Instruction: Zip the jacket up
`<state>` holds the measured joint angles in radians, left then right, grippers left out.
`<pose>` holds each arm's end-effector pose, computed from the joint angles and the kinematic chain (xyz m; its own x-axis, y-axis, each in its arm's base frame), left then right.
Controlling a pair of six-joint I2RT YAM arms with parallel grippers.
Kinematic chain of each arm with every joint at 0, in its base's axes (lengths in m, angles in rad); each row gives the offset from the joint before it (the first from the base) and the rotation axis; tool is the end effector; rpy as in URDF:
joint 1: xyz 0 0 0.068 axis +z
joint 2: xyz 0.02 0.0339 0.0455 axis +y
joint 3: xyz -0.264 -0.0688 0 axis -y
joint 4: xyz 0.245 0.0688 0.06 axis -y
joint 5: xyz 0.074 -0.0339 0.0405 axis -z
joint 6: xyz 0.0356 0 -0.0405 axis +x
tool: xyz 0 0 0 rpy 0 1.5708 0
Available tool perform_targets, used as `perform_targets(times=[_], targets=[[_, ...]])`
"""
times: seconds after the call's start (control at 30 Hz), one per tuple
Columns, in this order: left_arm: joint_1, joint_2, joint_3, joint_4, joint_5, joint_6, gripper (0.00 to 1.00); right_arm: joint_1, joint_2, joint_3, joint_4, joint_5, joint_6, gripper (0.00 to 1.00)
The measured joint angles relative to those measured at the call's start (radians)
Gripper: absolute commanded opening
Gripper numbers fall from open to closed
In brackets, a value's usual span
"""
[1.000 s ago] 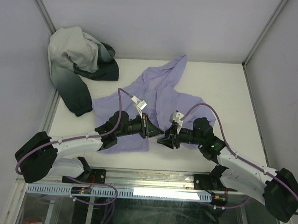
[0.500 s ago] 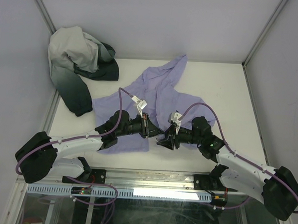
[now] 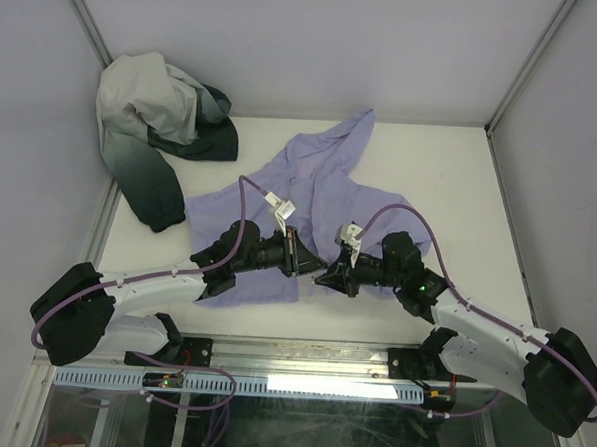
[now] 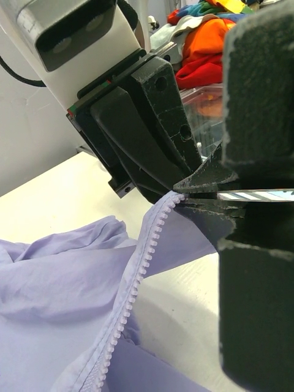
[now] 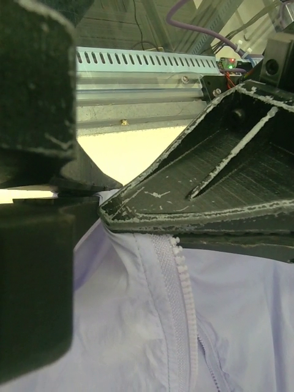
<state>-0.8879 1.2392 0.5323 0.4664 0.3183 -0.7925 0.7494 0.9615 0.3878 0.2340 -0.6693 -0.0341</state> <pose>0.1580 -0.2118 0.2239 -0.7668 -0.1292 -0.6288 0.5449 0.3868 -0.7439 0.1338 0.1547 0.2135 -0.2110 -0.2328 -0.9494 -0.9703 0.1678 0.1745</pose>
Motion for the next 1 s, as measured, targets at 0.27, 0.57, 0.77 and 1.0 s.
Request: perform_targets(times=[0.27,0.57,0.77,1.0], targets=[[0.006,-0.003,0.003,-0.024,-0.019,0.003,0.32,0.000,0.024,0.019,-0.011,0.000,0.022,0.00],[0.006,-0.151,-0.066,-0.022,-0.131,-0.008,0.44,-0.047,0.029,0.079,0.000,-0.009,0.143,0.00],[0.006,-0.206,-0.159,0.013,-0.163,-0.027,0.44,-0.060,0.029,0.091,0.015,-0.014,0.209,0.00],[0.006,-0.210,-0.251,0.092,-0.181,-0.031,0.43,-0.071,0.029,0.091,0.029,-0.017,0.259,0.00]])
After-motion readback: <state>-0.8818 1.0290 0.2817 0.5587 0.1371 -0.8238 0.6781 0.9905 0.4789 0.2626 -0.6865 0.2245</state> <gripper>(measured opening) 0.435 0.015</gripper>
